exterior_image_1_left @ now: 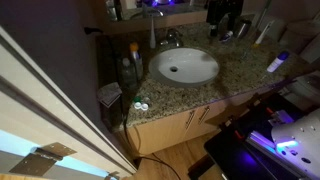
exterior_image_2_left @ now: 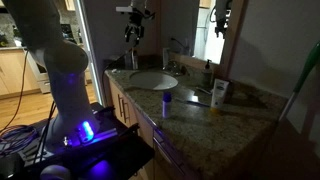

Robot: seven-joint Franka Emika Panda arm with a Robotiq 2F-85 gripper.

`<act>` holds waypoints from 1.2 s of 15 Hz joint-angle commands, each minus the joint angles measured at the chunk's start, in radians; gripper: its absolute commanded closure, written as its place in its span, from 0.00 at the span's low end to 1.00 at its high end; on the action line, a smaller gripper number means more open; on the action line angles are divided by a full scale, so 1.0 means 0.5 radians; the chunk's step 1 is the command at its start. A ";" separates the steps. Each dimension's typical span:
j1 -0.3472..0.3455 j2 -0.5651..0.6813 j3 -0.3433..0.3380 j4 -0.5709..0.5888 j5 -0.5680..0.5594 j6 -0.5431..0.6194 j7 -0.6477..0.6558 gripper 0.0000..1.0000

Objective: Move the white tube from the left to the right of the tap

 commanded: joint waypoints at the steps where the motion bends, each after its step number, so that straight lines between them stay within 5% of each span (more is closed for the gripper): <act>1: 0.002 0.001 -0.002 0.004 -0.001 -0.005 0.001 0.00; 5: 0.002 0.001 -0.002 0.004 -0.001 -0.005 0.001 0.00; 13: 0.128 0.745 0.049 0.918 -0.256 0.338 0.833 0.00; 14: 0.117 0.590 0.042 0.651 -0.192 0.377 0.700 0.00; 18: 0.133 0.634 0.035 0.713 -0.198 0.372 0.728 0.00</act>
